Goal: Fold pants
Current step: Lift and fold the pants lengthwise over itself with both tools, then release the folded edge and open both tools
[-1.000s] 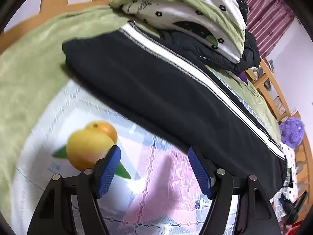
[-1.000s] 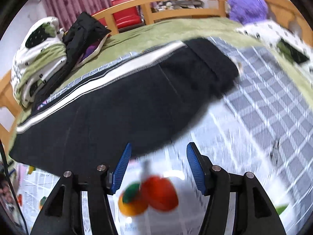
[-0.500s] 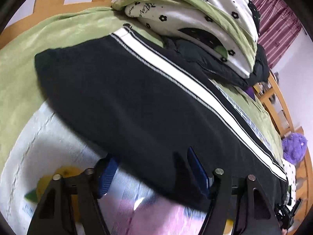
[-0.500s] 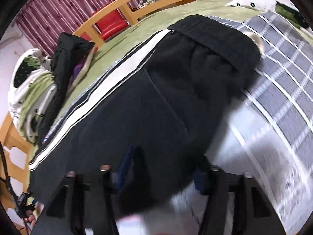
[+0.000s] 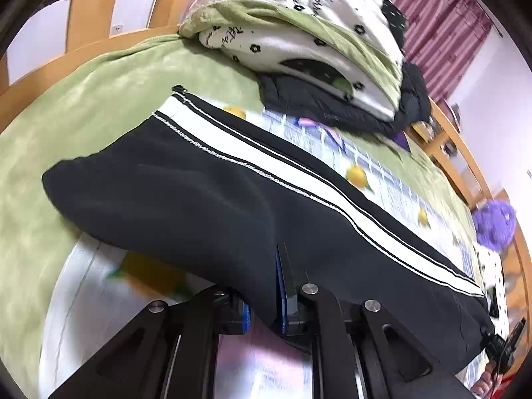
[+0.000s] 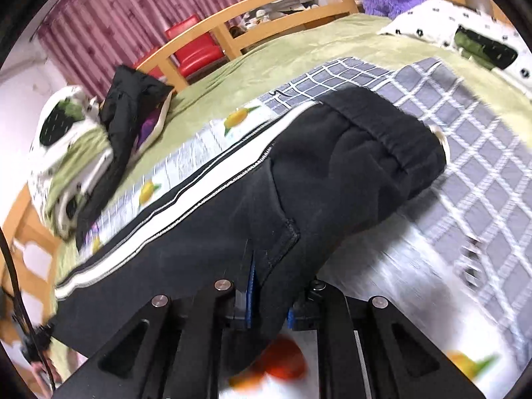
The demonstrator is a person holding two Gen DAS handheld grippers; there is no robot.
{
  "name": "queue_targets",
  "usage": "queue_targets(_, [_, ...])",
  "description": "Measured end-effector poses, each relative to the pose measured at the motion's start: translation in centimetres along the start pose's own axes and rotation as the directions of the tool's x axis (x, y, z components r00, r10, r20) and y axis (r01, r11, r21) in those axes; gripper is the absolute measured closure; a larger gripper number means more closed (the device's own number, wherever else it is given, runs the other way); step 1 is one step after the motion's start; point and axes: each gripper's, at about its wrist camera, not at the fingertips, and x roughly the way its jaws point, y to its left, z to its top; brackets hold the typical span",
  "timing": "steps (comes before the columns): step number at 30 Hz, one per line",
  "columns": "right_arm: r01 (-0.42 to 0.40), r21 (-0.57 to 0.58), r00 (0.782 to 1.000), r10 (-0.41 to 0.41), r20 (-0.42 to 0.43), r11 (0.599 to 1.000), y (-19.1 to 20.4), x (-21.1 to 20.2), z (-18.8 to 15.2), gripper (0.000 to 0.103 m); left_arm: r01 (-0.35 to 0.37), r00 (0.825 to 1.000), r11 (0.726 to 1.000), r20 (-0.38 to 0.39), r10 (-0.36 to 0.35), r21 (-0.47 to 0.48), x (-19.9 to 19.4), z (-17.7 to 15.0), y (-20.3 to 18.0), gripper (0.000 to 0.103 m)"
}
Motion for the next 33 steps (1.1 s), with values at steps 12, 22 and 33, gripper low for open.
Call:
queue_targets(12, [0.056,0.002,0.993,-0.055,-0.105,0.998,-7.9,-7.0,-9.5,0.081,-0.075,0.988,0.995,-0.130,0.084,0.070,-4.2,-8.1,1.7,0.077])
queue_targets(22, [0.105,0.105,0.992,-0.111,0.052,0.989,-12.9,-9.5,-7.4,0.046,-0.183,0.980,0.973,-0.052,0.192,0.139,-8.8,-9.1,1.3,0.045])
queue_targets(33, [0.146,0.106,0.980,-0.159,0.123,0.983,-12.5,-5.4,-2.1,0.070,-0.217,0.976,0.960,0.057,0.211,0.174,-9.1,-7.0,-2.2,0.045])
